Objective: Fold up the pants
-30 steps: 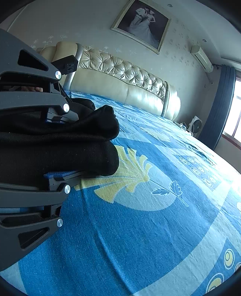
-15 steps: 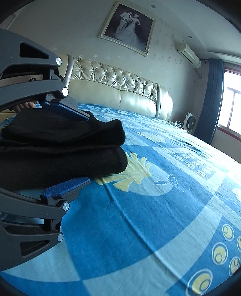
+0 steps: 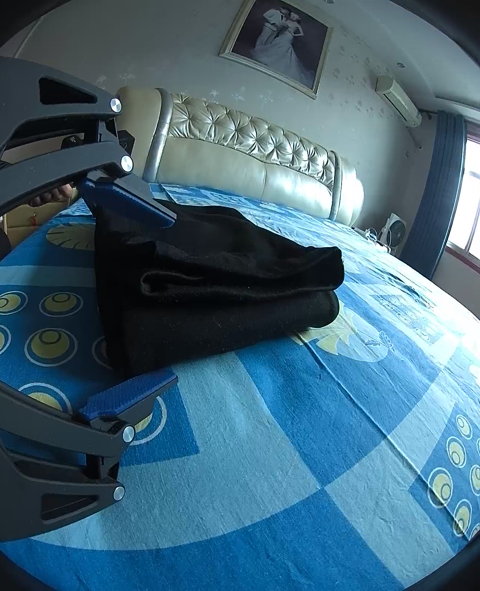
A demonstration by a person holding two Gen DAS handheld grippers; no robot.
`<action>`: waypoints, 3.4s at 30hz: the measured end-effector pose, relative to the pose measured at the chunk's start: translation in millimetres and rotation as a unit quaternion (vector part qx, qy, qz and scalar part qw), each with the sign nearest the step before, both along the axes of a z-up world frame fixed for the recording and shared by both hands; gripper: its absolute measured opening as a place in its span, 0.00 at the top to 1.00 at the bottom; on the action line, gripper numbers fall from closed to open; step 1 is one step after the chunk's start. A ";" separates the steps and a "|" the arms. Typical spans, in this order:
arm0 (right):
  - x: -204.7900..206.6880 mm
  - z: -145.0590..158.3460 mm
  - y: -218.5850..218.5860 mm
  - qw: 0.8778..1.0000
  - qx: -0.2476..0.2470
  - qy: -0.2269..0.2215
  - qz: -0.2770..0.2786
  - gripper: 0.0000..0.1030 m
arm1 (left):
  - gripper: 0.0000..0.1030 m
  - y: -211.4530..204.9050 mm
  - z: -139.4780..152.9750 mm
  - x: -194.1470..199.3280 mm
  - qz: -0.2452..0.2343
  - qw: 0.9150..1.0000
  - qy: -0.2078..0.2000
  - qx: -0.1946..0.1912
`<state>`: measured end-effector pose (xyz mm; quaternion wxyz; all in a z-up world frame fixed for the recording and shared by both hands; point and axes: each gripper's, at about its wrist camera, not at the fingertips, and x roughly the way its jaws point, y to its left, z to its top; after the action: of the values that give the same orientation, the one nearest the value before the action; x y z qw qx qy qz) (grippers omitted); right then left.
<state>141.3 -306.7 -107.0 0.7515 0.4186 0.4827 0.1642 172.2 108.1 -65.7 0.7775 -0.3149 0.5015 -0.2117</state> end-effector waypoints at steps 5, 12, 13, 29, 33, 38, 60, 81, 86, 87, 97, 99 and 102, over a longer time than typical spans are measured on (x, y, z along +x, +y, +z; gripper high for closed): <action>13.8 -2.7 15.2 0.998 -0.056 0.013 0.025 0.21 | 0.11 -12.5 -2.0 9.2 0.009 1.000 0.004 0.010; 15.3 -6.2 18.2 0.997 -0.075 0.024 0.019 0.53 | 0.41 -34.8 2.8 7.4 -0.014 0.997 -0.007 0.070; 15.2 -6.1 18.7 0.997 -0.071 0.022 0.018 0.56 | 0.44 -35.0 4.5 6.6 -0.013 0.997 -0.008 0.074; 0.0 -0.4 32.0 0.999 -0.038 0.018 0.022 0.62 | 0.58 -27.6 24.0 -14.4 -0.003 0.990 -0.032 0.138; -6.9 -1.5 40.8 0.999 -0.031 0.018 0.024 0.62 | 0.58 -22.3 27.2 -22.7 0.001 0.989 -0.033 0.146; -15.5 -1.1 44.8 0.999 -0.025 0.020 0.027 0.62 | 0.58 -19.9 29.4 -31.0 0.003 0.988 -0.033 0.154; -28.0 0.2 45.9 0.999 -0.020 0.020 0.032 0.63 | 0.58 -13.3 24.3 -44.3 0.004 0.988 -0.034 0.151; -26.6 -22.8 27.8 0.998 0.042 0.036 0.019 0.47 | 0.12 -9.7 10.4 -35.8 0.025 0.981 -0.049 0.189; -30.8 -20.3 24.8 0.997 0.076 0.022 0.011 0.36 | 0.08 -6.5 7.1 -34.2 0.029 0.983 -0.045 0.174; -32.0 -19.0 24.1 0.997 0.079 0.021 0.009 0.34 | 0.08 -7.5 7.3 -34.5 0.029 0.983 -0.044 0.176; -61.9 -12.4 9.6 0.996 0.084 0.032 0.004 0.28 | 0.08 -12.3 19.3 -49.6 0.037 0.976 -0.015 0.213; -68.9 -10.2 7.9 0.996 0.077 0.038 0.007 0.28 | 0.08 -15.8 25.0 -57.4 0.039 0.971 -0.017 0.234; -76.8 -5.7 5.4 0.998 0.053 0.041 0.015 0.28 | 0.08 -22.2 35.7 -71.2 0.040 0.963 -0.024 0.266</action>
<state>64.5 -301.2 -112.7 0.7055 0.4566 0.5099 0.1839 100.9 85.9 -30.0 0.8532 -0.1113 0.5075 -0.0466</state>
